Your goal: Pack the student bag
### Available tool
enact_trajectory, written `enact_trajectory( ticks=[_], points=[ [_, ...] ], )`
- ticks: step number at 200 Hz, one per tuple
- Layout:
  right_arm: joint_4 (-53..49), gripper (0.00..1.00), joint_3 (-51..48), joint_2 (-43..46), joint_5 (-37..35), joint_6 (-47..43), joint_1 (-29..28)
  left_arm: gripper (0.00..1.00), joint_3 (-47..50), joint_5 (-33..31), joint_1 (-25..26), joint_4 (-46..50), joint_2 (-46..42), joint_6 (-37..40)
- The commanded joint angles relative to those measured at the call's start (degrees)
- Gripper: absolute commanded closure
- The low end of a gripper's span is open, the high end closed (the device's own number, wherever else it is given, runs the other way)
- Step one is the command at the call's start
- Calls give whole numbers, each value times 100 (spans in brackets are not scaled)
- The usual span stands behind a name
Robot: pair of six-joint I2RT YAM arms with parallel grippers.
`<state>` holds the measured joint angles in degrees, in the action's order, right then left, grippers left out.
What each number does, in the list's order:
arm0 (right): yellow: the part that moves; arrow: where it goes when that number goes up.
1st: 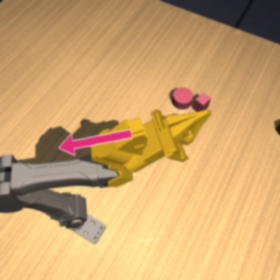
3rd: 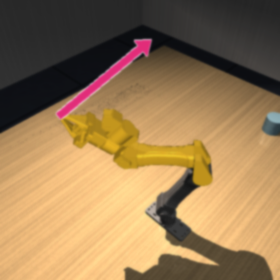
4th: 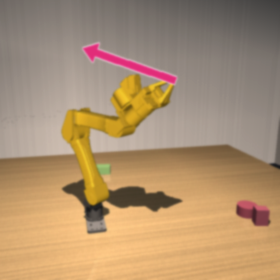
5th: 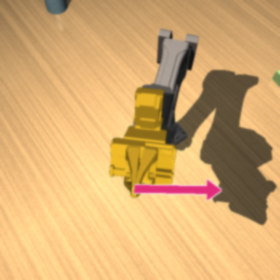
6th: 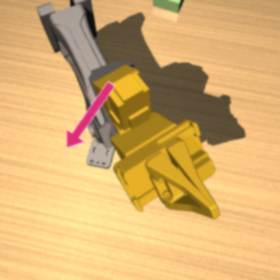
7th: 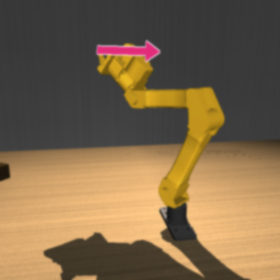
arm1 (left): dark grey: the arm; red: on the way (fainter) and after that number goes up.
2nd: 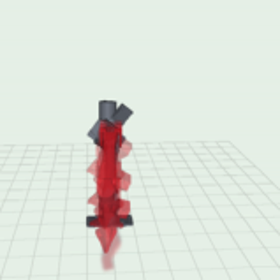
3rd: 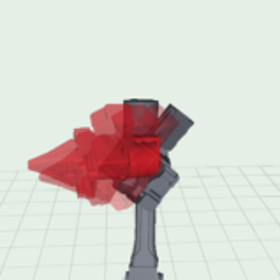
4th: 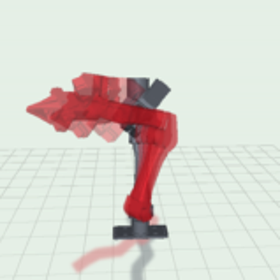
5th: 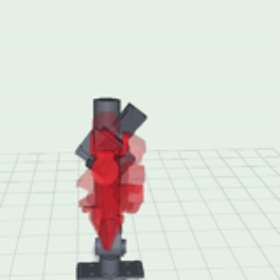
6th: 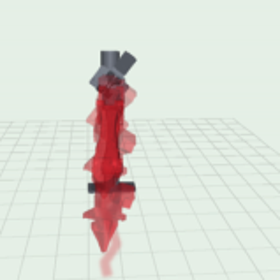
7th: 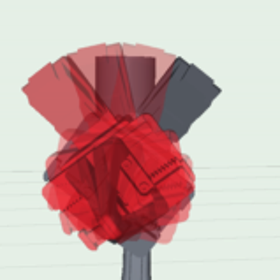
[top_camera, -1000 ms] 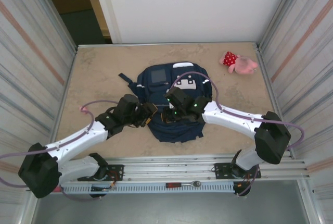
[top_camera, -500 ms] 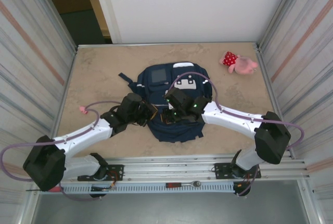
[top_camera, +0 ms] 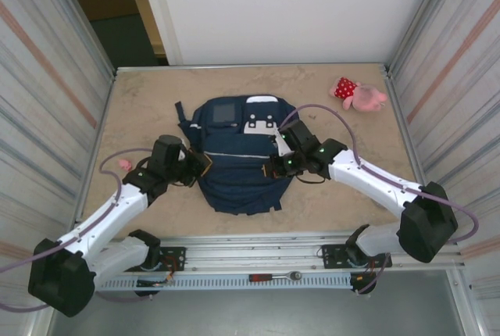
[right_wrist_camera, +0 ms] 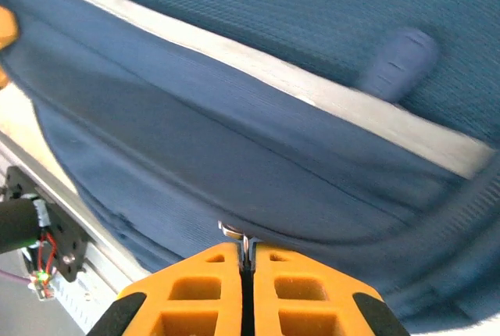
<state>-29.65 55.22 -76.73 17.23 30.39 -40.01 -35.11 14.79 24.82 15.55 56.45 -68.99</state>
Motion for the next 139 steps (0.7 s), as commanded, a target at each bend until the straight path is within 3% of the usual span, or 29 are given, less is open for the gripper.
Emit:
enact_trajectory(
  ticks=[1,11,45,81,104,139],
  points=[
    [-600,100,-22,106,-169,-384,271,100,-63,-429,-214,666,-69,593],
    [-524,100,-7,107,-79,-395,250,100,-164,-367,-214,677,4,737],
    [-156,100,-6,110,347,-386,199,69,-656,-401,-87,829,198,1703],
    [27,100,23,18,859,-353,354,42,-1384,-471,111,1178,514,3537],
    [47,100,26,61,915,-327,370,38,-1627,-476,267,1194,610,4777],
    [45,100,-8,103,940,-289,417,38,-1663,363,457,815,635,6433]
  ],
)
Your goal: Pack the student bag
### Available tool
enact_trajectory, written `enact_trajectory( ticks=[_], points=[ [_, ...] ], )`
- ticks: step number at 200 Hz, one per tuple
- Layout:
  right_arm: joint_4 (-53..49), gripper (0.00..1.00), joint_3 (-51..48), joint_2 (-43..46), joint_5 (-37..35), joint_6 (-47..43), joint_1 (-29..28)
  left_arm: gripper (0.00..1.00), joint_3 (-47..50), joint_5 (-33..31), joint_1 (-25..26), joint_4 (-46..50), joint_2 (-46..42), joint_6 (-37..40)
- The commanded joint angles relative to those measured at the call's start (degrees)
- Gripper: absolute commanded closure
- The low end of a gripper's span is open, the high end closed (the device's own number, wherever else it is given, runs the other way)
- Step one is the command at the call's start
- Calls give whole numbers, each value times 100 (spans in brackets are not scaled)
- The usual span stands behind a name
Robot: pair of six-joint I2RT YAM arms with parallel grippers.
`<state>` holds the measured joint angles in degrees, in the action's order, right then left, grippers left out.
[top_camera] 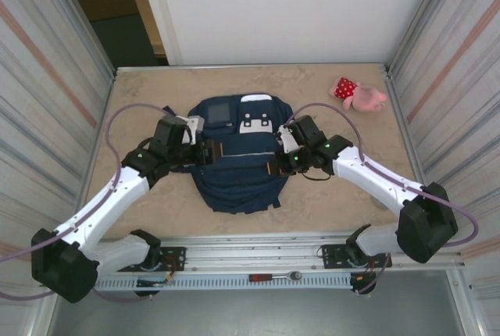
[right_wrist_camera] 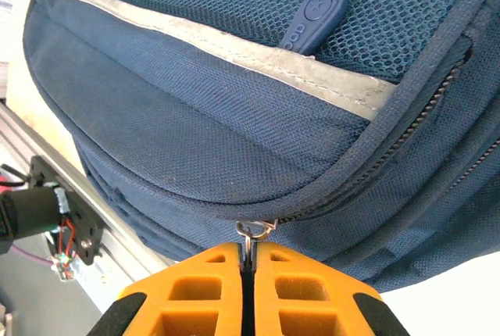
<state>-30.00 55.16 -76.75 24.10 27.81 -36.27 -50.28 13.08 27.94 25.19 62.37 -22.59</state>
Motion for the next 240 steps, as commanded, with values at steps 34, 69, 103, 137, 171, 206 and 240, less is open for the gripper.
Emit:
enact_trajectory(
  ticks=[34,69,103,137,171,206,240],
  points=[
    [165,100,-58,64,316,1,59,37,-402,962,652,-86,383,3647],
    [210,100,-84,90,438,32,84,31,-747,1092,1297,225,989,5402],
    [256,100,-116,43,624,31,205,27,-972,1429,1504,96,1423,6172],
    [284,100,-124,-41,739,-21,300,24,-859,1828,1444,-260,1519,6573],
    [306,100,-189,-16,762,-23,335,23,-903,2146,1295,-315,1787,6836],
    [307,100,-216,23,828,-23,358,27,-953,1528,1284,-775,2115,6750],
    [307,100,-232,60,804,-22,360,46,-1145,1366,1258,-1035,2364,6601]
  ],
)
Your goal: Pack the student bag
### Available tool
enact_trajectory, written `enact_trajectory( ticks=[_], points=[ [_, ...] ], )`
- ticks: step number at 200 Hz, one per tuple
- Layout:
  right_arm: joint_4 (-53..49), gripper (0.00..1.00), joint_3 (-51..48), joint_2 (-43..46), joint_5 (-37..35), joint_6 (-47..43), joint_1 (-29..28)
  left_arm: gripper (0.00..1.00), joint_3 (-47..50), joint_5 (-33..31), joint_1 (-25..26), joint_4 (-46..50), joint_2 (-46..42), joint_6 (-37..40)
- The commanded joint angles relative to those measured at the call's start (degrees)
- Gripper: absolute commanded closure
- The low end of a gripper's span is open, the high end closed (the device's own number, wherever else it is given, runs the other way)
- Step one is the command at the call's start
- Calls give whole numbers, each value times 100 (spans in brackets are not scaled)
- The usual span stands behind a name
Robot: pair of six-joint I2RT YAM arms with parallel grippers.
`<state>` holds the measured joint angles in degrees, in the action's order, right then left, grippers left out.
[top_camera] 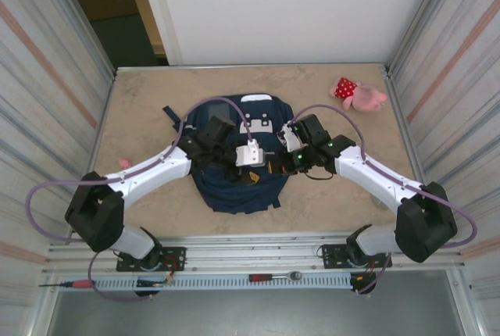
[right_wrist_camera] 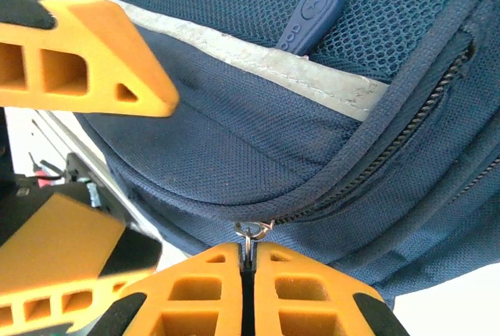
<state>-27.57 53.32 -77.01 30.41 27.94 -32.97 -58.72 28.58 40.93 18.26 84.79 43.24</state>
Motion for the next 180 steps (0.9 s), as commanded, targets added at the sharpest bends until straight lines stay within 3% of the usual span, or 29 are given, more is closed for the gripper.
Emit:
enact_trajectory(
  ticks=[1,28,77,120,180],
  points=[
    [57,100,-49,88,165,-30,33,48,-308,-185,-41,-333,132,17],
    [-73,100,-78,171,-141,86,155,67,-327,-470,-94,-158,153,9],
    [-40,100,-154,386,-216,115,418,96,-110,-74,-339,204,-222,89],
    [-43,100,-207,251,-675,193,687,98,126,629,-349,359,-632,350],
    [738,100,-38,-344,-848,437,1095,99,281,1042,-307,773,-736,705]
  ],
)
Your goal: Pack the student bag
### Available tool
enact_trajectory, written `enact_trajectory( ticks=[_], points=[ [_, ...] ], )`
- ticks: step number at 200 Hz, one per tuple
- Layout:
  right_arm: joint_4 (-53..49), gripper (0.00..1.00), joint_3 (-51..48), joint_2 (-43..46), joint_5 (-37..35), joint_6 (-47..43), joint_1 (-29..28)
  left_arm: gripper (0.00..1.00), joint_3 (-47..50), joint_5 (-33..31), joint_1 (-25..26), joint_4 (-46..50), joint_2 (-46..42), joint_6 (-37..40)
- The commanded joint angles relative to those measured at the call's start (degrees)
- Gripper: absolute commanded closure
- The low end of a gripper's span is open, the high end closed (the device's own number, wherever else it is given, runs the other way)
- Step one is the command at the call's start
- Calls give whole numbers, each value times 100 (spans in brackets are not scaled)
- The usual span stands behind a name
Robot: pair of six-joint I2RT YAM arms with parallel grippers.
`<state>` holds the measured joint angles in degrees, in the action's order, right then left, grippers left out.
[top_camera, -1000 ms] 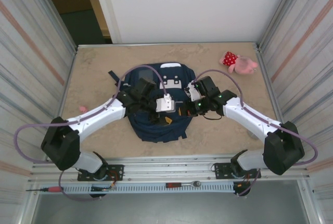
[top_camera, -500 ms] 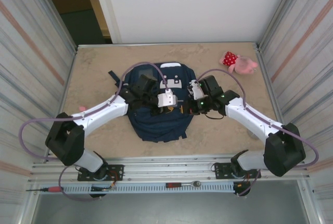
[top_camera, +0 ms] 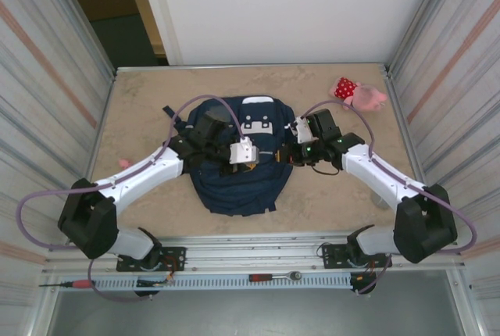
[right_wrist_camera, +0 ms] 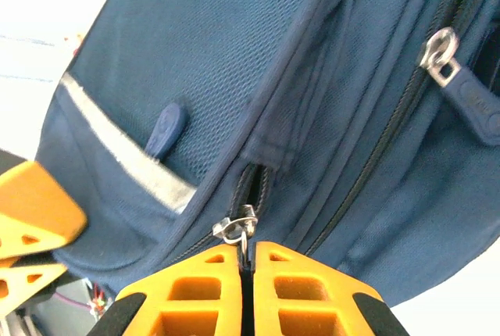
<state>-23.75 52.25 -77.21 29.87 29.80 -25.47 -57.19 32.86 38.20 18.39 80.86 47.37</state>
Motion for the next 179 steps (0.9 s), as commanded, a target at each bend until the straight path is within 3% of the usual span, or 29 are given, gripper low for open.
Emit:
enact_trajectory(
  ticks=[1,68,77,83,101,112,138,179],
  points=[
    [368,100,81,-336,-796,253,343,99,128,611,-28,761,-343,295],
    [369,100,270,-658,-636,191,435,99,285,613,30,658,-456,212],
    [359,100,239,-627,-640,172,436,94,310,522,28,524,-476,-34],
    [363,93,200,-576,-619,160,438,87,321,466,9,421,-505,-237],
    [205,61,153,-340,-503,119,438,61,399,554,-149,42,-699,-1231],
    [-37,53,150,-131,-537,96,433,48,435,501,-307,-197,-857,-2123],
    [-784,45,278,392,-766,61,435,37,489,194,-849,-190,-1225,-3778],
    [-1353,43,559,515,-1019,259,112,35,964,-688,-1922,10,-1734,-5976]
  ],
)
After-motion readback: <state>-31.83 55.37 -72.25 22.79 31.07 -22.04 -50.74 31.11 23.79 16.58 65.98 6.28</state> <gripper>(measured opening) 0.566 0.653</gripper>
